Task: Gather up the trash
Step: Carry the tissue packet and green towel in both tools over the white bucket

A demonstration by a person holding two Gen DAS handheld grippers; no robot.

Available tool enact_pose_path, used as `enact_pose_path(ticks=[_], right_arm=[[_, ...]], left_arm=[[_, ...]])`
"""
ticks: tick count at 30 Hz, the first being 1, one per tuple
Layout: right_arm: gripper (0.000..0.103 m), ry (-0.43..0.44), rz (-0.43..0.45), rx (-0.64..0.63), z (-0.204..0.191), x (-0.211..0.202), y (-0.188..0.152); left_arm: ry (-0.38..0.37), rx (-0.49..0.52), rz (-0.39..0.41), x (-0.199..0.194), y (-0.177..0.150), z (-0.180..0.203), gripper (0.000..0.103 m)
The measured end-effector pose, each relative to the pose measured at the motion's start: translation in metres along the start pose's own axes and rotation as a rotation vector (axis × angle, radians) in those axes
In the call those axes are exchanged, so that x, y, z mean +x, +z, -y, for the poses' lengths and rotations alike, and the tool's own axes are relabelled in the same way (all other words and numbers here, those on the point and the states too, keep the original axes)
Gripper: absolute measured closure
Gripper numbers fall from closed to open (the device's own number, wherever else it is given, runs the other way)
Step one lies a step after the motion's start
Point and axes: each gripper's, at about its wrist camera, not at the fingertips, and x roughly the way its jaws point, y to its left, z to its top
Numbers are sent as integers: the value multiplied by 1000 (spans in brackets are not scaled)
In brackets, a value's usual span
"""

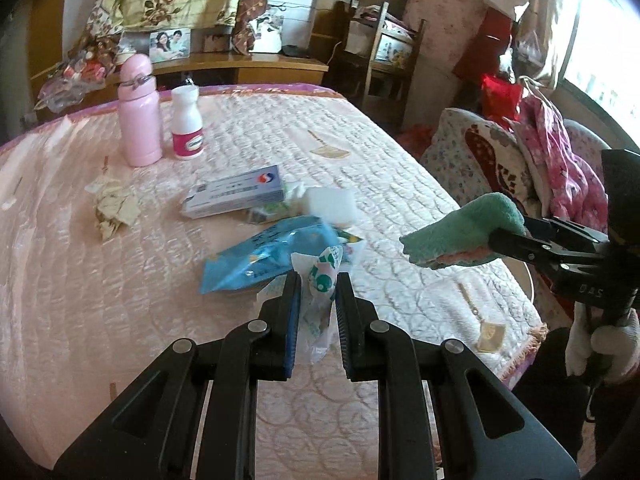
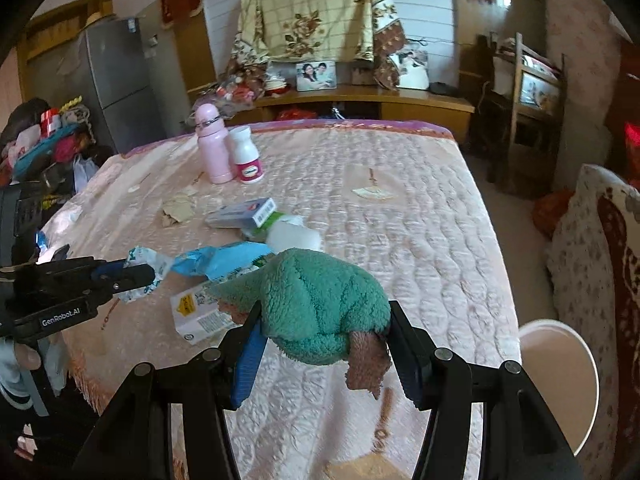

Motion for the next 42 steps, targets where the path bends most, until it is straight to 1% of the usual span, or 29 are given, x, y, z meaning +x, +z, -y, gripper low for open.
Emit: enact_pose_path(ticks=[5, 17, 29, 42], right_arm=[[47, 6, 14, 49, 13, -9, -6], [47, -12, 26, 97, 36, -24, -17], [46, -78, 43, 180, 82, -48, -33], [46, -149, 39, 278, 140, -71, -61]], left_arm=[[-10, 20, 4, 2, 3, 15, 88], [-44, 76, 7, 14, 11, 59, 88], [-108, 134, -5, 32, 20, 109, 88], [-179, 216, -36, 65, 27, 178, 88]])
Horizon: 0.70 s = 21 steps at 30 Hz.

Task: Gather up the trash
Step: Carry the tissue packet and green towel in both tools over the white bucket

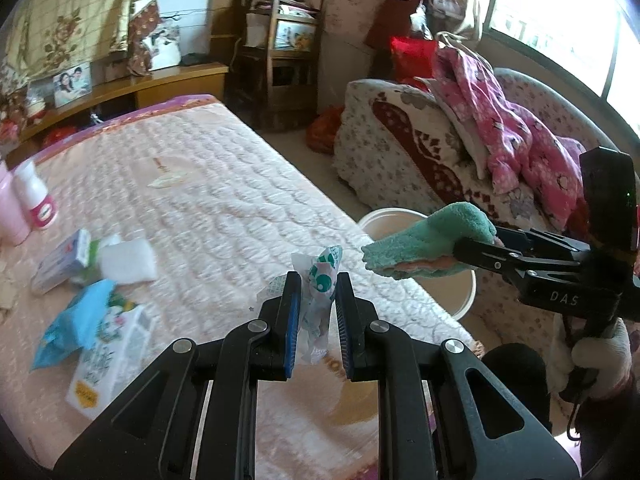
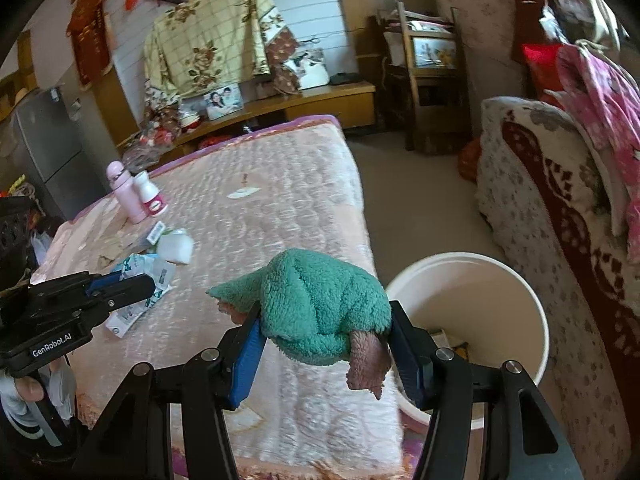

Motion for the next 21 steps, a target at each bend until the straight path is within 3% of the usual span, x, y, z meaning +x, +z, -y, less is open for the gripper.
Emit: enact_pose_path(ticks=[21], right_arm=[[46, -101, -4, 157, 94, -10, -22]], left_arm=[[-140, 39, -73, 66, 16, 63, 88]])
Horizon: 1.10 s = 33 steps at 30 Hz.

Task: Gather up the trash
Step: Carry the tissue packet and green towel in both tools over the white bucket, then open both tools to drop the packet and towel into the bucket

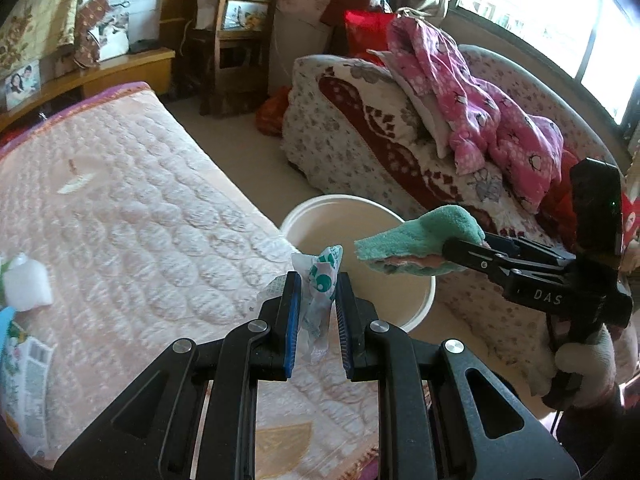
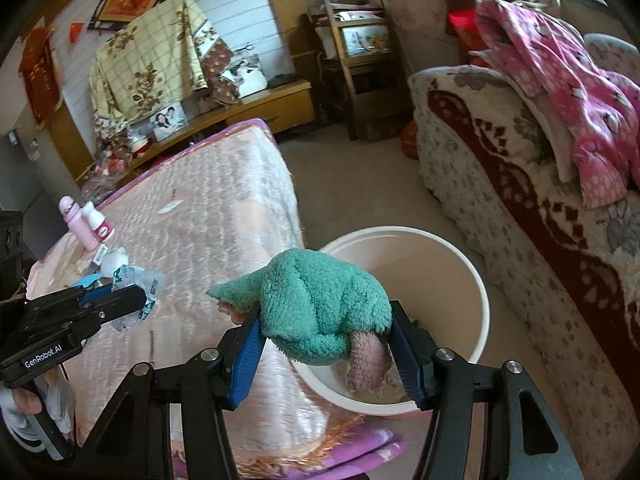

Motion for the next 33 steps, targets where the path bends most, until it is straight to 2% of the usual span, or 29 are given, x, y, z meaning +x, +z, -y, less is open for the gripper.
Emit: enact_pose_path(ticks=[20, 33], right_arm=[[45, -59, -64, 97, 55, 29, -18], [43, -73, -108, 112, 61, 49, -25]], left_arm=[[-49, 31, -52, 60, 20, 37, 88], [-94, -4, -54, 77, 22, 35, 88]])
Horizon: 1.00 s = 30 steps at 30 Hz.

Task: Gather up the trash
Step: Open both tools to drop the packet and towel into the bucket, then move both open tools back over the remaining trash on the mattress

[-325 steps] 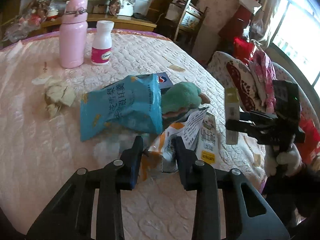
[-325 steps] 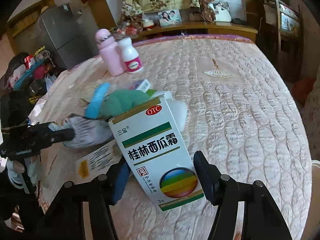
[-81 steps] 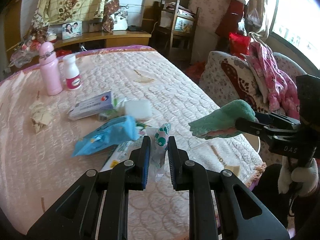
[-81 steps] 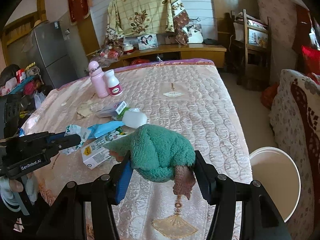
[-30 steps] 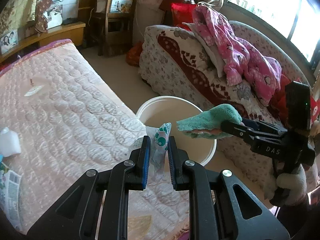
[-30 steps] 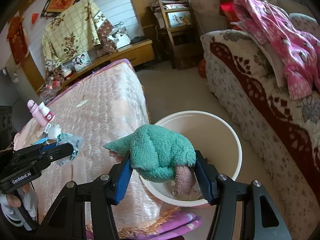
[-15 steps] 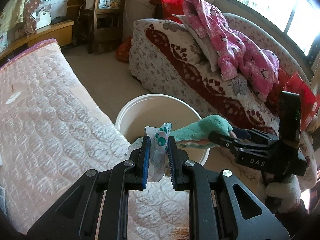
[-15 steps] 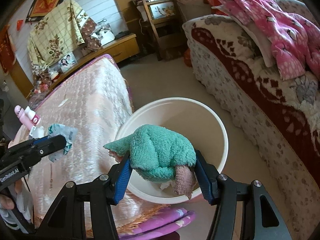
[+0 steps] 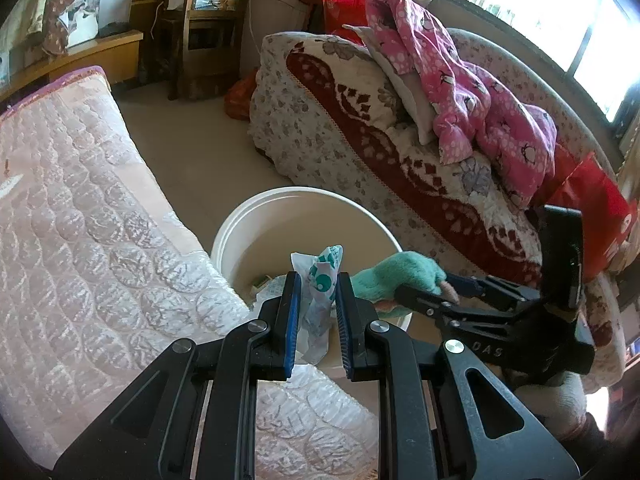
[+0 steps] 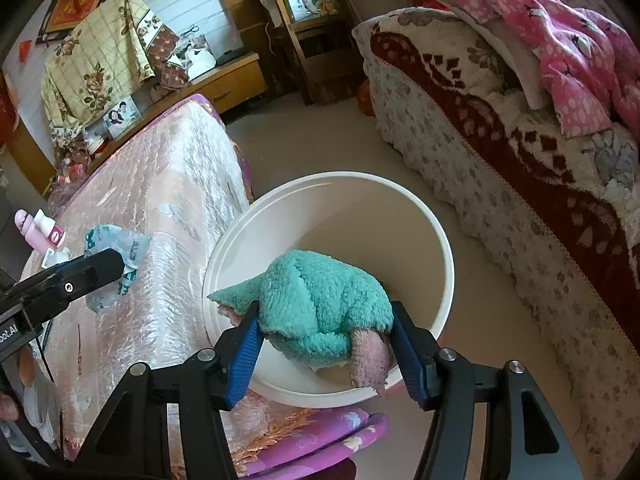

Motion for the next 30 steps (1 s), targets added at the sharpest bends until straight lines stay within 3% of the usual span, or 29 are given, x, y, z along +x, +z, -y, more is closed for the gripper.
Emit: enact_pose_path(ticks=[2, 4, 6, 7, 18, 30], right_arm=[[42, -1, -7, 0, 0, 4, 1], [32, -2, -11, 4, 0, 7, 2], [25, 7, -10, 13, 0, 8, 2], [25, 11, -11, 18, 1, 7, 2], [25, -1, -15, -22, -13, 1, -3], [25, -31, 49, -130, -56, -31, 4]], left_arm=[[2, -5, -2, 3, 1, 0, 86], [9, -6, -5, 4, 1, 0, 77], [12, -14, -1, 4, 1, -2, 51], [8, -21, 4, 2, 1, -3, 48], [34, -46, 24, -15, -7, -13, 47], [108, -63, 77, -51, -19, -30, 47]])
